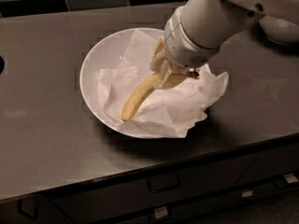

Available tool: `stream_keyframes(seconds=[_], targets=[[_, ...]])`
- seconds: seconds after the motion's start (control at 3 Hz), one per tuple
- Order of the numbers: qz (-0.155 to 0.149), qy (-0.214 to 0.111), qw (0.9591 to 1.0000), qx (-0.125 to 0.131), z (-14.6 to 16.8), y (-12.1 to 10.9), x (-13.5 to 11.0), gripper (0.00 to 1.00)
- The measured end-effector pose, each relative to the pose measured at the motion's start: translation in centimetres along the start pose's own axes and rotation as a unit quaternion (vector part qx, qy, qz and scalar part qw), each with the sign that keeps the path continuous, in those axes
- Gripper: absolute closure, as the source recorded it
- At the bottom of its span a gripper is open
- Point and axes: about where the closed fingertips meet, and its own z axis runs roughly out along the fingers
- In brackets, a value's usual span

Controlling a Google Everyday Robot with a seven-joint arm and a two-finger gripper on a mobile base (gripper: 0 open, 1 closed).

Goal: Pick banana from white bowl

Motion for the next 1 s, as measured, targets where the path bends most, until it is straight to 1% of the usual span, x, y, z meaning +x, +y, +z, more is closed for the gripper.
stream_keyframes(seconds=[0.33, 0.67, 1.0], targets=[[-0.022, -0.019, 0.9987, 0.041, -2.5, -0.6, -1.1, 1.00], [-0.045, -0.018, 0.9959, 0.076, -5.3, -1.1, -2.9, 1.00], [-0.046, -0.017, 0.9958, 0.078, -5.4, -1.1, -3.0, 1.00]])
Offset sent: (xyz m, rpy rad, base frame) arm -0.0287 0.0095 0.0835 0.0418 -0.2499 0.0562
